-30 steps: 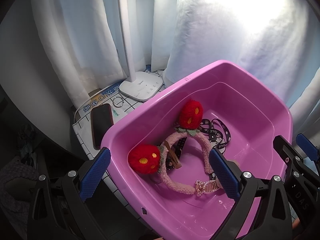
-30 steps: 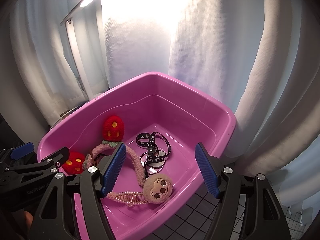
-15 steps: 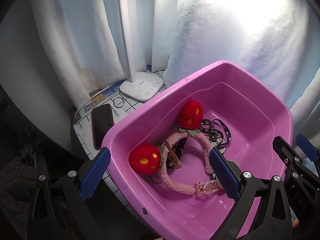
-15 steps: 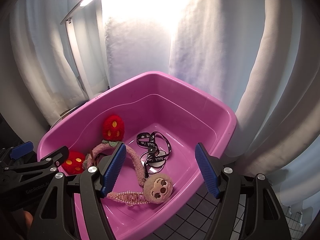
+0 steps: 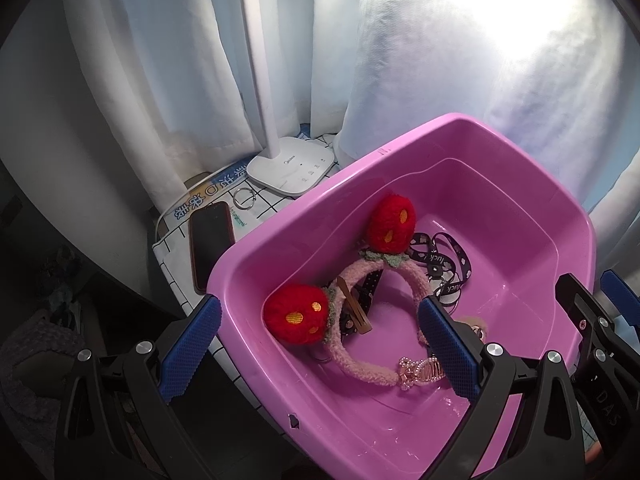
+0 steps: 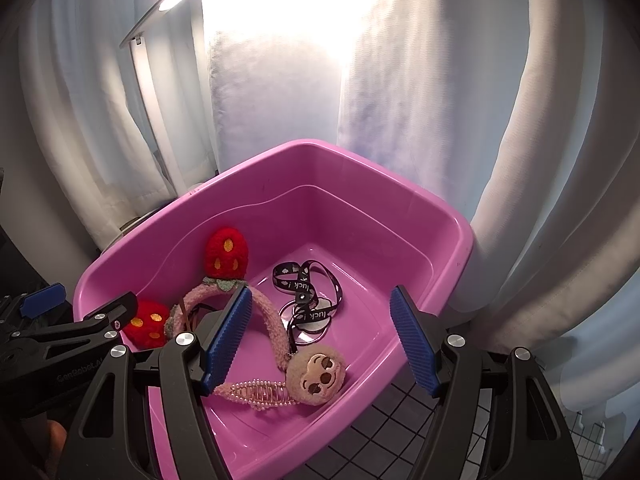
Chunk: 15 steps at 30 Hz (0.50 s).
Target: Organize jewelry
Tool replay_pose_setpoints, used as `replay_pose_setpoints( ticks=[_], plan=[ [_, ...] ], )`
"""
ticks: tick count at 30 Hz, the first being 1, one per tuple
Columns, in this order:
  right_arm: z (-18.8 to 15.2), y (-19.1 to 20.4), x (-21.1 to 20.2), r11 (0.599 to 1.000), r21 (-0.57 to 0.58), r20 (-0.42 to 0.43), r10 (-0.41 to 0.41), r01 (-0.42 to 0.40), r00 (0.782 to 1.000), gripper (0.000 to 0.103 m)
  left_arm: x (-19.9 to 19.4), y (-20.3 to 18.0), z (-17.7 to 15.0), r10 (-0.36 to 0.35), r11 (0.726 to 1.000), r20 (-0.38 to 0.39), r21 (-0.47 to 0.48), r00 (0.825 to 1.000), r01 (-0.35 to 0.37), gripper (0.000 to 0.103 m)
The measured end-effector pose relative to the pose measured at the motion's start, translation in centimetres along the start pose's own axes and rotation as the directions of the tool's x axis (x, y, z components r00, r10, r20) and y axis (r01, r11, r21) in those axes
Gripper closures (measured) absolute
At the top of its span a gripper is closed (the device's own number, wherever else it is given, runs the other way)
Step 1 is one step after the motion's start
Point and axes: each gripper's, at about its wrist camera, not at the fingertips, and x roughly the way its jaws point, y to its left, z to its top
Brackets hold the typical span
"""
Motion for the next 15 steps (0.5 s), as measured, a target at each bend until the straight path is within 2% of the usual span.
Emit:
replay_pose_setpoints(
  ticks=[5, 9, 15],
  plan=[
    [0.02, -0.06, -0.01, 1.0, -0.002, 0.001, 0.002, -0.002, 1.0, 0.035, -0.15, 0.19, -0.17, 0.007, 1.0, 0.018, 0.005, 1.0, -0.007, 0.006],
    [-0.04, 0.08, -0.06, 1.0, -0.001, 0.004, 0.0, 0.0, 1.0, 0.035, -0.07, 0.24, -0.02, -0.031, 1.0, -0.002, -0.001, 1.0, 0.031, 0.006],
    [-0.1, 0.38, -0.25, 1.0, 0.001, 0.007, -0.003, 0.003, 1.0, 0.035, -0.33, 0.1, -0.15, -0.043, 0.999, 0.003, -0.001, 0.999, 0.043, 0.006]
  ],
)
